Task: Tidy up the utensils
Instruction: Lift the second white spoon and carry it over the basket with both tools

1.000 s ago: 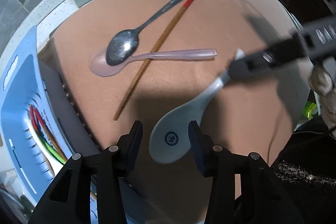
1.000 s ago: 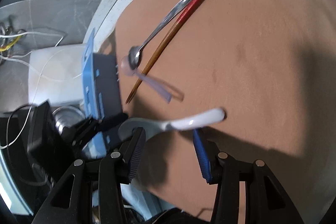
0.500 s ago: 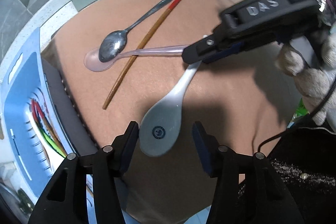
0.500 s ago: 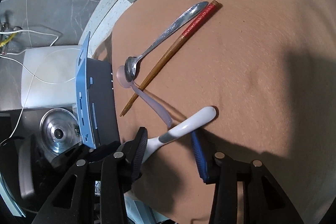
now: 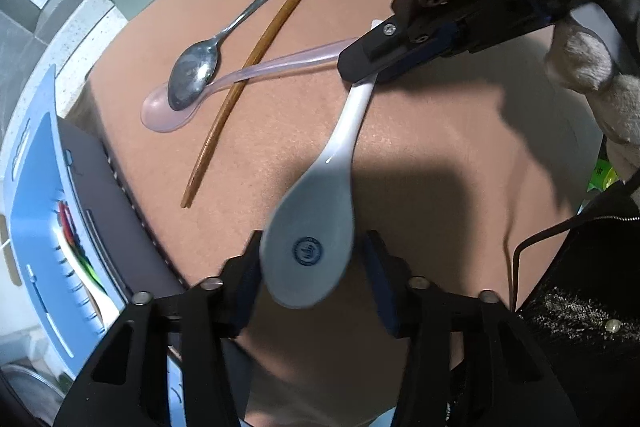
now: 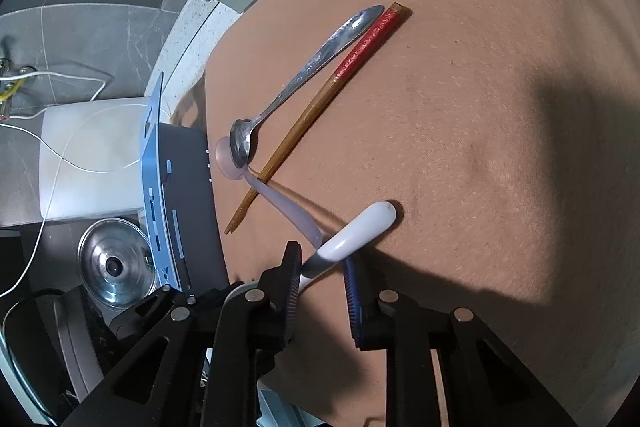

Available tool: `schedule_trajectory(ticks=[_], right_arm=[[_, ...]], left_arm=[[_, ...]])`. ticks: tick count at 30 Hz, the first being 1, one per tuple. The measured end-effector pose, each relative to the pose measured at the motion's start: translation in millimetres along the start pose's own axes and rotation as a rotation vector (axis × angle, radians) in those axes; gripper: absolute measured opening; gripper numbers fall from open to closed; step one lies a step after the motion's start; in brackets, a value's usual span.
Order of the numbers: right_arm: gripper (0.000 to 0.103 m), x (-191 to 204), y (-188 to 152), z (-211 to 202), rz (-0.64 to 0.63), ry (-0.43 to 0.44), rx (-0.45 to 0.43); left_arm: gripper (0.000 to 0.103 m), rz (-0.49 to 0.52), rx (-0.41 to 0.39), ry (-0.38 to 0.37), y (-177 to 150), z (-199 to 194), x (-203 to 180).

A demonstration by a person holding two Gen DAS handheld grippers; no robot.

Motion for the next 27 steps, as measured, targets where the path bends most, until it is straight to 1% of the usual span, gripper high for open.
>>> schedule_trajectory(ticks=[2,3,7,11,16,18,21,24,26,27], right_arm=[[0.016,2.2,-1.2,-1.0,-0.004,0.005,-0.01],[0.016,3.7,-1.7,-1.4,-0.006,0.007,-0.01],[0.015,6.4,-2.7,-2.9,-0.001,0.015,-0.011],[0.014,11.7,-4.3,-9.4,-0.008,0.032,-0.016],[0.013,24.8,-7.1,-20.9,-0.028,0.05,-0.032],[0.013,33.1,-8.2,-26.1,-0.043,0.059,-0.039],[0.012,49.5,-10.4,-32.7,-0.071,0.076,-0.047],[0.01,73.5,-11.5,-36.5,-0.117,0.091,-0.055],[0.01,92.0,-13.1,-35.7,-0.151,0.101,-0.055],[0.009,100.1,-13.2,-34.4,-0.164,0.107,-0.053]], left_arm=[[0.04,-0.013,-0.01,-0.016,-3.8,0.3,-2.5],[0.04,-0.014,-0.012,-0.014,-9.3,0.8,-7.9],[0.04,-0.013,-0.026,-0.007,-18.0,0.4,-8.4],[0.04,-0.021,-0.053,-0.008,-27.7,-7.4,-4.7],[0.04,-0.036,-0.098,0.007,-39.0,-26.6,-5.1],[0.04,-0.049,-0.121,0.012,-40.2,-34.9,-3.1],[0.04,-0.072,-0.157,0.026,-51.8,-47.9,1.0],[0.039,-0.097,-0.189,0.039,-65.4,-65.5,11.1],[0.039,-0.121,-0.21,0.048,-62.6,-71.6,21.0],[0.039,-0.137,-0.22,0.058,-66.6,-81.6,18.3]])
Point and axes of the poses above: each gripper's, at about its wrist camera, not at the fingertips, and z roughly the way its jaws point, x to its left, y to its top, the point moved 1 cm from there along z, roughly the way its jaws point, and after that the axes turned 9 degrees about z, right-handed, at the moved point
